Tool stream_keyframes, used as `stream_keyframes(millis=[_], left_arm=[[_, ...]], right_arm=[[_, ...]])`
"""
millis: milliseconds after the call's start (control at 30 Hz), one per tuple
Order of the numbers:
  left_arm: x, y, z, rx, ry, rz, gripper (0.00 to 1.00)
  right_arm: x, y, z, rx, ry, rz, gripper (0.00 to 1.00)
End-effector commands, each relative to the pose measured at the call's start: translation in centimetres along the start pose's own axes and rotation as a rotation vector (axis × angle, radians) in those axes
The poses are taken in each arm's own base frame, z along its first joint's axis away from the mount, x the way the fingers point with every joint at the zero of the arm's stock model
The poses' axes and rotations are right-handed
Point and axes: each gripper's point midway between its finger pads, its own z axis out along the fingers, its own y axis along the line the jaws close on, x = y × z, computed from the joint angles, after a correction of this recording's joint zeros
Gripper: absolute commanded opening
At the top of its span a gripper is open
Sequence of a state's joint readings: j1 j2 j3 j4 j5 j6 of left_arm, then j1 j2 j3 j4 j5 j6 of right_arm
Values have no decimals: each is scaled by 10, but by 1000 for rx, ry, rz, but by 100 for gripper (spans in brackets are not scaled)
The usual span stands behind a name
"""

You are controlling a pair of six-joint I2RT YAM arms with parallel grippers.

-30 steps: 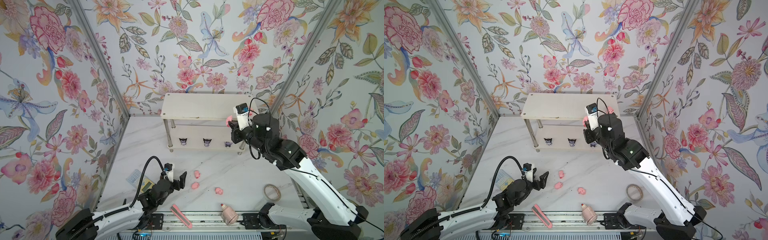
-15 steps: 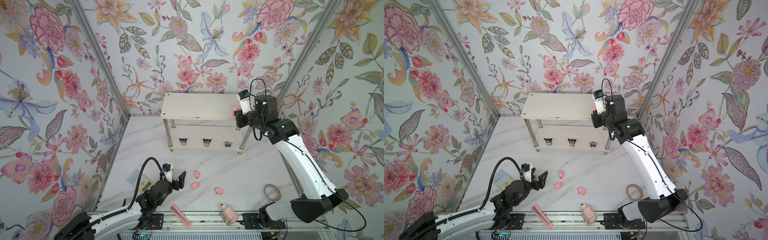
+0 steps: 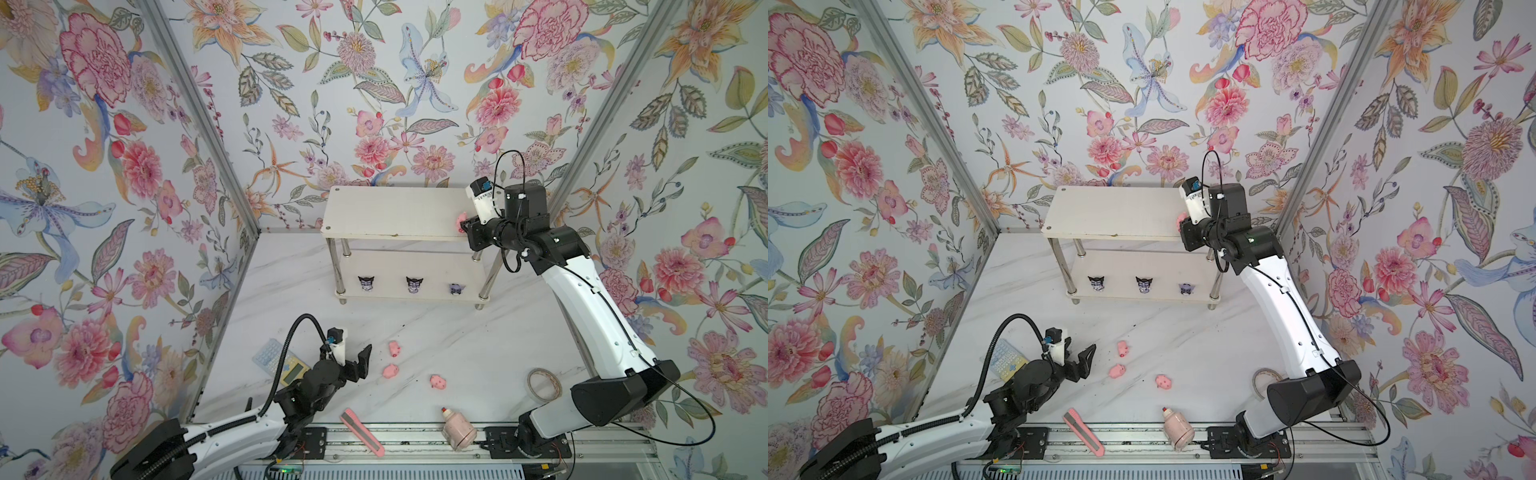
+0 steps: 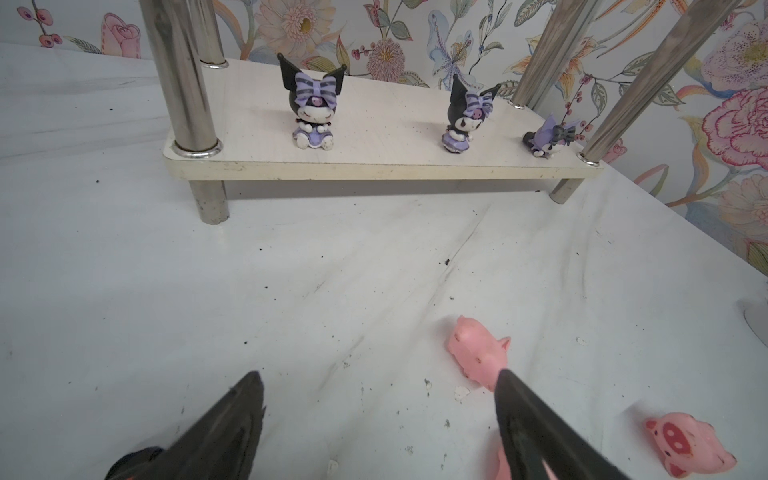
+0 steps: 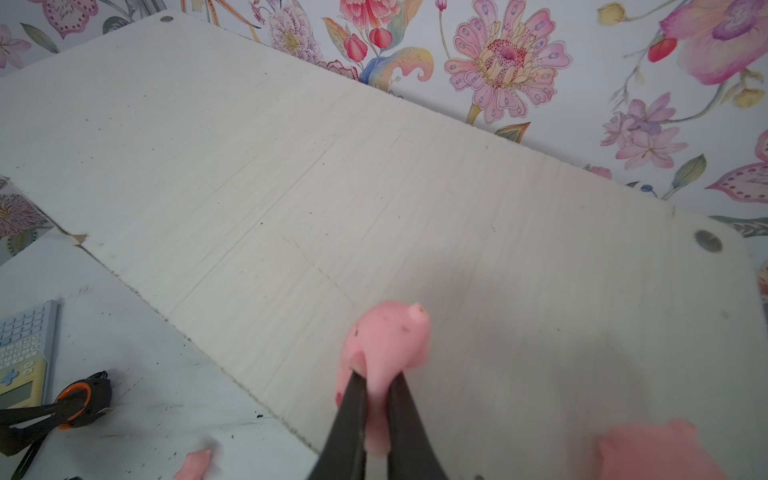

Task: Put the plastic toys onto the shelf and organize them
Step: 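Lower the pig beside the first pig and open the right gripper, then withdraw the right gripper down from the shelf while the left gripper moves toward a pig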

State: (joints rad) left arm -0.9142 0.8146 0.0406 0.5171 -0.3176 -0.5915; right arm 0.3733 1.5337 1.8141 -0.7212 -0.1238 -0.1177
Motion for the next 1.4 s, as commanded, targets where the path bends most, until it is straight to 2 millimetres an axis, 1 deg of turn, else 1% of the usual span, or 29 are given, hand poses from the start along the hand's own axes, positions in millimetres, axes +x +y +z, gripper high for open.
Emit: stream_keyframes(millis=[0,133,233,367,600,767,900,967,1133,1267,1300,1333,1367], left_arm=[[-6,0,1,-2,-15,-5,88],[-7,0,1,-4,-16,-6,88],[-6,0,2,-2,-14,-6,88],[-5,0,2,-2,-9,-5,88],[-5,0,2,-4,-11,-5,88],[-4,-1,2,-1,-8,-6,88],[-4,0,2,-3,-8,-5,88],[-5,-1,2,-1,-8,-5,88],[-6,-1,2,0,-13,-7,88],[-5,0,2,-2,-8,-4,88],[-5,0,2,-4,-9,-7,88],[-5,-1,2,-1,-10,-8,88],[-5,-1,2,1,-9,-7,88]], right_arm=[[2,1,2,-12,19,1,18],[4,-1,2,-2,25,1,27],[4,-1,3,0,23,5,37],[2,-1,1,1,18,5,49],[-5,-1,-12,18,-11,15,58],[-5,3,-14,12,-12,21,60],[-10,9,-22,18,-31,6,63],[-14,10,-30,38,-48,-1,65],[-23,13,-59,96,-106,-14,68],[-19,24,-78,114,-140,-26,69],[-18,30,-82,105,-147,-29,66],[-13,36,-84,89,-143,-27,59],[-10,42,-85,68,-141,-26,47]])
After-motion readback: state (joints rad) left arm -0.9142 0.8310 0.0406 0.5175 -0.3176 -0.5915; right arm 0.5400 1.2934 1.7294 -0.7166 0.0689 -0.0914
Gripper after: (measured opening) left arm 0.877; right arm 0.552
